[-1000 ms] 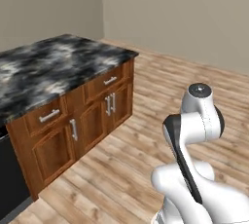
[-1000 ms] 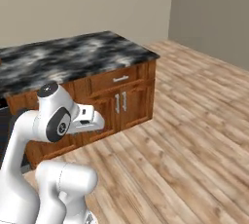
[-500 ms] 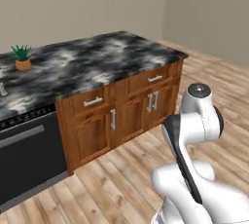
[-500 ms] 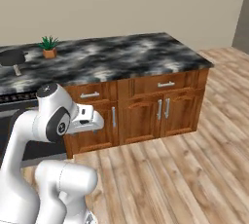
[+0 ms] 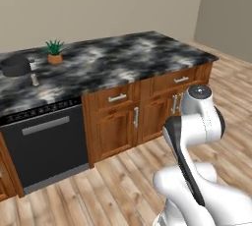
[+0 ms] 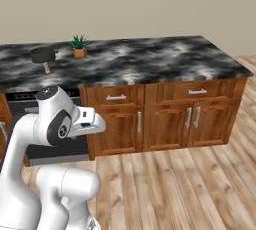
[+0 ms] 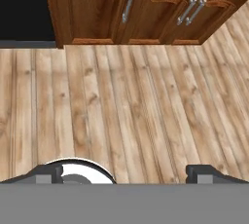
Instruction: Pick the candle and candle from the dining table and place them in the open cabinet. Close the cabinet after placing the objects.
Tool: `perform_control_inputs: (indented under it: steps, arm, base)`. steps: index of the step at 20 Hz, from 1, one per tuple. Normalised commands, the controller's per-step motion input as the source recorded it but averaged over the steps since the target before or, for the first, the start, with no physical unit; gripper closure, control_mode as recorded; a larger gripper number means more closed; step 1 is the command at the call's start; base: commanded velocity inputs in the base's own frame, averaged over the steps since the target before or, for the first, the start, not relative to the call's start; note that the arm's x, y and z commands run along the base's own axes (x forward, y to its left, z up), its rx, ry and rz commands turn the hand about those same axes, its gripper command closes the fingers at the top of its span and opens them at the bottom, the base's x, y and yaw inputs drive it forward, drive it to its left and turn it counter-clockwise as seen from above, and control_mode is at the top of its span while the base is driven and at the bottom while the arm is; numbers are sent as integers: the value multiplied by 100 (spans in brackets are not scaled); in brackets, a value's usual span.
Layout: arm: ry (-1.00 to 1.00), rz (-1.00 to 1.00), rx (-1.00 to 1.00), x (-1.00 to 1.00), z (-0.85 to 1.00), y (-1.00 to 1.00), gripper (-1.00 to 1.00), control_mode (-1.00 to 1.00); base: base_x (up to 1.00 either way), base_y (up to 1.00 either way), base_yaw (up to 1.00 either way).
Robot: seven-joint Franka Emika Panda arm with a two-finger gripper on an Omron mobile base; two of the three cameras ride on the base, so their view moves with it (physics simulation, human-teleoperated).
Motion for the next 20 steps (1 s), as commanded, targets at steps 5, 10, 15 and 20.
perform_control_inputs:
  steps: [5, 10, 15, 20]
  arm:
    - [0, 0, 0, 0, 0, 0, -100, 100]
    - [0, 0, 0, 0, 0, 0, -100, 100]
    - [0, 0, 0, 0, 0, 0, -100, 100]
    - [0, 0, 0, 0, 0, 0, -100, 100]
  base:
    - [10, 57, 20]
    - [26, 53, 17]
    - [42, 56, 14]
    - [47, 54, 12]
